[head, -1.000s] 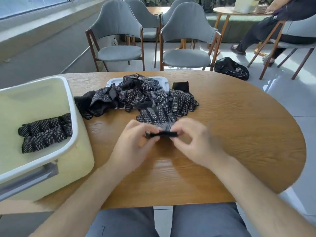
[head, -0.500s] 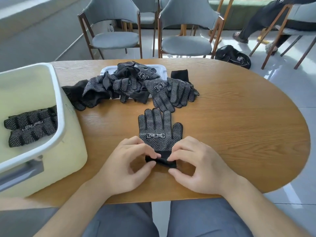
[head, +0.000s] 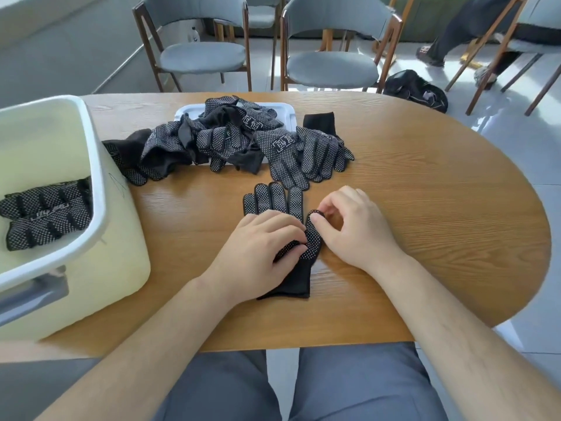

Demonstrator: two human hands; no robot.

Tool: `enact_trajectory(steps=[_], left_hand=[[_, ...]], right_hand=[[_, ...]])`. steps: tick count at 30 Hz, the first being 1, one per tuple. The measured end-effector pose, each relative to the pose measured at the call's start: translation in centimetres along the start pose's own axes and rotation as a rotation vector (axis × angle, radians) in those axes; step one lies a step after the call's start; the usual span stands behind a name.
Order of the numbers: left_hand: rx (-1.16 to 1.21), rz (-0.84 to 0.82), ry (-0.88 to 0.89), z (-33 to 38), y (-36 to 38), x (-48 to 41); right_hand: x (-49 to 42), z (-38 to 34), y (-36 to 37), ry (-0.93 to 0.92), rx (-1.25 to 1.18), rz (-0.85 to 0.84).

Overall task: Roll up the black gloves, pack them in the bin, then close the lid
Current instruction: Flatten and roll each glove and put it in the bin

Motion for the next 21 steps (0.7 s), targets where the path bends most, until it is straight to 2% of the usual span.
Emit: enact_trajectory(steps=[8,14,18,21], left_hand=[[-0.011,0.001,-0.083,-0.2,0.3,0.5],[-0.001,-0.018,-0.113,-0.5,0.7,0.7],[-0.031,-0.129,-0.112,-0.4,1.6,1.1],[-0.04,-0.246,-0.113,-0.3,2.3,1.6]], right_hand=[[0.2,0.0,0.2,0.0,-0.219,-0.03],[-0.2,0.6,0.4,0.042,-0.252,-0.068],[-1.7,0.8,0.2,0.127,-0.2,-0.022],[-3.9,0.4,0.7,0.18,-0.101,-0.068]])
Point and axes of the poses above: each hand's wrist, its own x-axis away from the middle knuckle, its own y-axis out of the palm, z = x × y, the point moved 8 cm from there along -x, towards the middle knuckle, and after that the axes turned 11 degrees about -z, right-handed, at the moved point
